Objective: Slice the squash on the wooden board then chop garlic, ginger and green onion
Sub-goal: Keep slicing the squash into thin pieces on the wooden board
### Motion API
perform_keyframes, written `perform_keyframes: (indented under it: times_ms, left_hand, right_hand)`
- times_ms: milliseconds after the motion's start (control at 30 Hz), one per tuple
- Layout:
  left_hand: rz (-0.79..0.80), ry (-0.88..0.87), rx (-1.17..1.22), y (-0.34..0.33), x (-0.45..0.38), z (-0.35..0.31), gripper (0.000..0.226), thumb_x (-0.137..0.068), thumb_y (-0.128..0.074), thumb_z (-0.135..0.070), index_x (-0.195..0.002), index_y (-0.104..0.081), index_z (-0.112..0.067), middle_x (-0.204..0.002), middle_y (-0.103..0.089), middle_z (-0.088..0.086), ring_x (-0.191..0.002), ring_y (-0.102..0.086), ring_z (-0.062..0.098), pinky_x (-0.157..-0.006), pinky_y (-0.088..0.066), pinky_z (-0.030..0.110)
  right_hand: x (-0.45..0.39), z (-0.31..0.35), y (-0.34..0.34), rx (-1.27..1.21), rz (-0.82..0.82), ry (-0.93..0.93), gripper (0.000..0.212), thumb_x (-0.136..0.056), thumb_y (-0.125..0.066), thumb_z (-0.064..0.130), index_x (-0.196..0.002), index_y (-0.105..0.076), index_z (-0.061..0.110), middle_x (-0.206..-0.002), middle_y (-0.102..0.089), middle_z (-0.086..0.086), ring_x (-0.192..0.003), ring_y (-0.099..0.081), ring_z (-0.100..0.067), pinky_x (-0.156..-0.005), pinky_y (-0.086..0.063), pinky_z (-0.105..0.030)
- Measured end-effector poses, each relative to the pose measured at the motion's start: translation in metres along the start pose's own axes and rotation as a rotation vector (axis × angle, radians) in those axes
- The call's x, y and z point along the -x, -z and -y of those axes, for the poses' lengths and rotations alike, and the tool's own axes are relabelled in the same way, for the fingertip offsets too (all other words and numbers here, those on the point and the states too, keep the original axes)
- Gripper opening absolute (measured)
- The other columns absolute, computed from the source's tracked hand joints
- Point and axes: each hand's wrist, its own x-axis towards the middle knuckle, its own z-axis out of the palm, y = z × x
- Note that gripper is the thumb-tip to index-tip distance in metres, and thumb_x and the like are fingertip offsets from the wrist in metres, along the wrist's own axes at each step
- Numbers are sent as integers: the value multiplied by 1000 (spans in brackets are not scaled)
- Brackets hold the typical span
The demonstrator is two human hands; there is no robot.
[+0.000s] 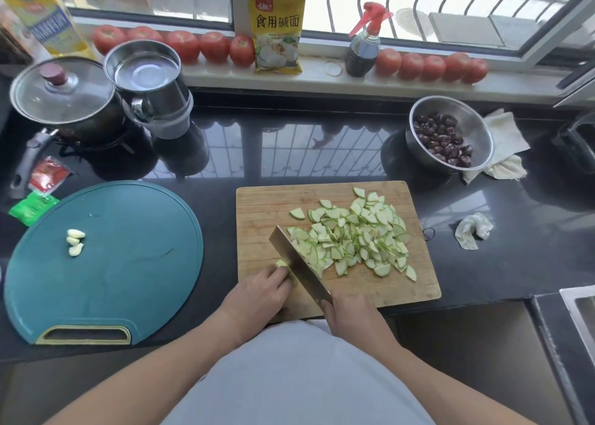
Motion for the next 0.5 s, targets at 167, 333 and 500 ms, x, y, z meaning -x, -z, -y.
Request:
perform_keyframes:
  times_ms: [167, 333, 500]
  left_hand:
    - [23, 1, -15, 1, 0, 0, 38, -55, -86, -7, -91, -76, -12, -91, -69, 3, -77, -68, 19, -54, -57, 28]
    - [24, 2, -14, -2, 0, 0, 32, -63, -83, -5, -93, -74, -12, -93, -68, 5, -79, -67, 21, -58, -58, 30]
    - [5, 2, 1, 0, 0, -1, 30, -67, -87, -15, -92, -72, -14, -90, -65, 3, -72, -63, 19, -52, -55, 29]
  right_hand:
    - [1, 3, 0, 38, 15, 4, 23, -99, -44, 36, -84, -45, 19, -61, -42, 2, -59, -46, -22, -51, -33, -33]
    - [-6, 5, -5, 100, 58, 18, 21, -99, -44, 28, -80, -43, 18, -69, -55, -5, -62, -51, -26, -52, -34, -32]
    - [-33, 26, -9, 102, -3, 48, 19, -101, -41, 23, -88, -51, 13, -78, -64, -10, -68, -62, -30, -52, -38, -32]
